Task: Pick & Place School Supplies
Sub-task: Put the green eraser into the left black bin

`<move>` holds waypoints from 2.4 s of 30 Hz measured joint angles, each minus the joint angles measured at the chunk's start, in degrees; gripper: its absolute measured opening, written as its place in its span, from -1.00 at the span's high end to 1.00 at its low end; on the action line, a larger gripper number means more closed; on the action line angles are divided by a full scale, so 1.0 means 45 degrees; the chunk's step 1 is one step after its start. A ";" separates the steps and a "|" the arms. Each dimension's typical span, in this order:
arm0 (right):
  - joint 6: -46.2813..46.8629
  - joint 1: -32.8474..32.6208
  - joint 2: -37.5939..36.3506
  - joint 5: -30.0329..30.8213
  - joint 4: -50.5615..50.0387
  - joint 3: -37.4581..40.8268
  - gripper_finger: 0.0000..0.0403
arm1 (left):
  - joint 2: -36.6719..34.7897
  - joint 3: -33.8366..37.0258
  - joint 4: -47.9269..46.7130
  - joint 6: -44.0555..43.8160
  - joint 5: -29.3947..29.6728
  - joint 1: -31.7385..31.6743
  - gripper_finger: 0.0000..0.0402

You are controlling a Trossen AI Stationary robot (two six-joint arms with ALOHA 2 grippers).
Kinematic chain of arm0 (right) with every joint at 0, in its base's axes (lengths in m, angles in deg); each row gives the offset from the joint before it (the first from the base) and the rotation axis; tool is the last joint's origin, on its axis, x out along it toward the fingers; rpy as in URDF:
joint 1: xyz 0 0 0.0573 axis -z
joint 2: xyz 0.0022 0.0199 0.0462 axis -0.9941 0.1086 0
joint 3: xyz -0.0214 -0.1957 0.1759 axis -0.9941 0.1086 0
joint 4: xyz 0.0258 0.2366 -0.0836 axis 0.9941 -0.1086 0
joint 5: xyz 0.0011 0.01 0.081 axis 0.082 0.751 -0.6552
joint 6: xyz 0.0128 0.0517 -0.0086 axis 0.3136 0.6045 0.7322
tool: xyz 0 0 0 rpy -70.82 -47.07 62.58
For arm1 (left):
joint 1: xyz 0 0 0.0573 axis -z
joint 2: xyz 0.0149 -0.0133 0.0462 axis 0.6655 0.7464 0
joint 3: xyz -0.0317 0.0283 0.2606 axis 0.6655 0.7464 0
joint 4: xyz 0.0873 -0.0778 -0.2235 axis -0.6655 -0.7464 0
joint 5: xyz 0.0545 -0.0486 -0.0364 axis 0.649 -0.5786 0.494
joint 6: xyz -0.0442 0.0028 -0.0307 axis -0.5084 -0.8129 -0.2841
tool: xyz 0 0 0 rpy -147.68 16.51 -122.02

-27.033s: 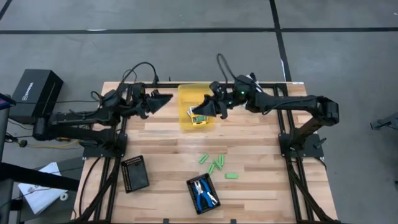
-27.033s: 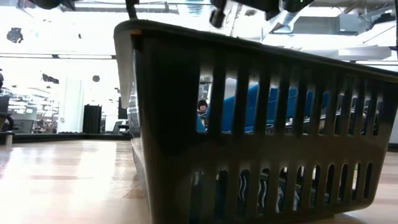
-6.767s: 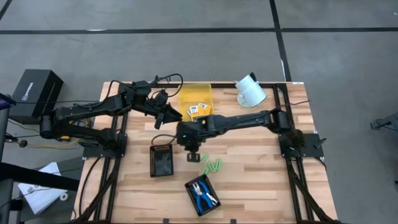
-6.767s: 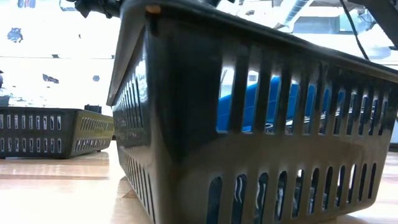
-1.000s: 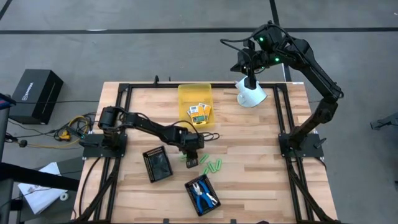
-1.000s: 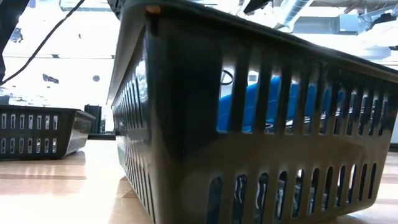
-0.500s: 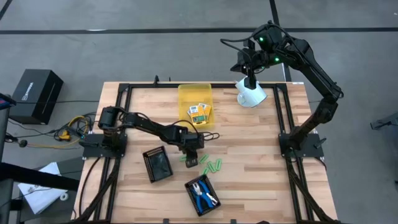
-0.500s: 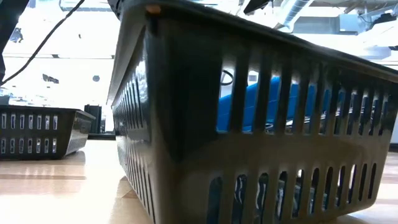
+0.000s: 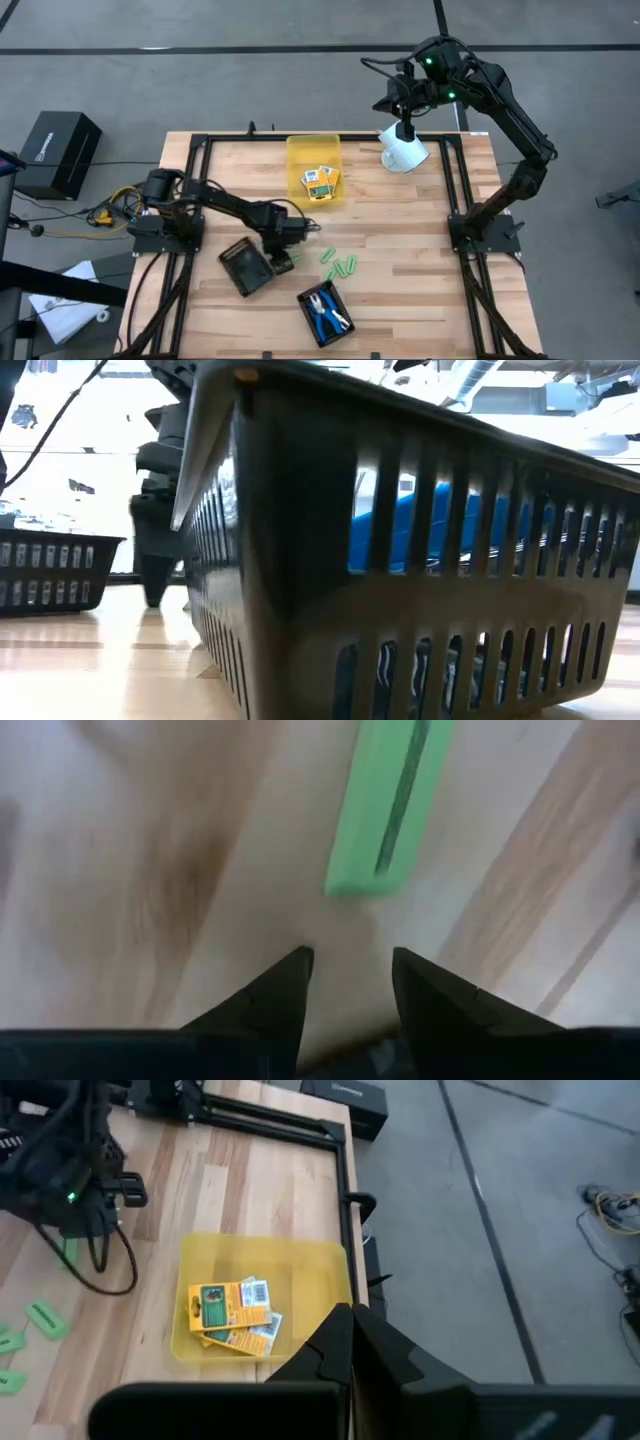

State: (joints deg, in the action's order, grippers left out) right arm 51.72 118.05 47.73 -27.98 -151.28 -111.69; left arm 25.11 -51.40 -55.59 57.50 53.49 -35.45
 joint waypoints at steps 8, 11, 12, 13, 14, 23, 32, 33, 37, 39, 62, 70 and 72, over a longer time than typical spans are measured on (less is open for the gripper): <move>0.0411 -0.0005 -0.0161 -0.0016 0.0193 0.0000 1.00 | -0.0336 0.0450 0.0119 -0.0240 0.0345 0.0221 0.25; 0.0438 -0.0005 -0.0161 -0.0025 0.0179 0.0000 1.00 | -0.0333 0.0435 0.0397 -0.0353 0.0471 0.0076 0.25; 0.0438 -0.0005 -0.0161 -0.0025 0.0219 0.0000 1.00 | -0.0290 0.0354 0.0399 -0.0380 0.0447 0.0017 0.25; 0.0438 -0.0014 -0.0161 -0.0030 0.0288 0.0000 1.00 | -0.0258 0.0297 0.0465 -0.0387 0.0453 -0.0054 0.25; 0.0448 -0.0045 -0.0161 -0.0025 0.0352 0.0000 1.00 | -0.0252 0.0277 0.0518 -0.0367 0.0514 -0.0125 0.25; 0.0775 -0.0199 -0.0161 -0.0035 0.0549 0.0000 1.00 | 0.0629 -0.0943 0.0067 0.0642 0.0347 -0.0376 0.25; 0.0774 -0.0197 -0.0161 -0.0035 0.0491 0.0000 1.00 | 0.1510 -0.2178 -0.0578 0.1842 0.0456 -0.0505 0.25; 0.0773 -0.0194 -0.0161 -0.0035 0.0491 0.0000 1.00 | 0.1515 -0.2173 -0.0542 0.1844 0.0441 -0.0544 0.25; 0.0681 -0.0194 -0.0161 -0.0035 0.0501 0.0000 1.00 | 0.1558 -0.2315 -0.0451 0.1871 0.0393 -0.0744 0.25; 0.0667 -0.0194 -0.0161 -0.0035 0.0514 0.0000 1.00 | 0.1573 -0.2382 -0.0259 0.1901 0.0440 -0.0847 0.25; 0.0518 -0.0194 -0.0156 -0.0035 0.0369 0.0000 1.00 | 0.2165 -0.3082 -0.0724 0.4208 0.0869 -0.1516 0.26; 0.0326 -0.0194 -0.0156 -0.0035 0.0297 0.0000 1.00 | 0.2141 -0.3084 -0.0785 0.4574 0.0947 -0.1583 0.22; 0.0321 -0.0194 -0.0156 -0.0035 0.0302 0.0000 1.00 | 0.2141 -0.3150 -0.0676 0.4503 0.0850 -0.1529 0.16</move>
State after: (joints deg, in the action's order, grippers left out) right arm 53.17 117.18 47.02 -28.14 -149.92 -111.69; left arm 34.74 -65.57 -58.63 77.76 57.32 -42.33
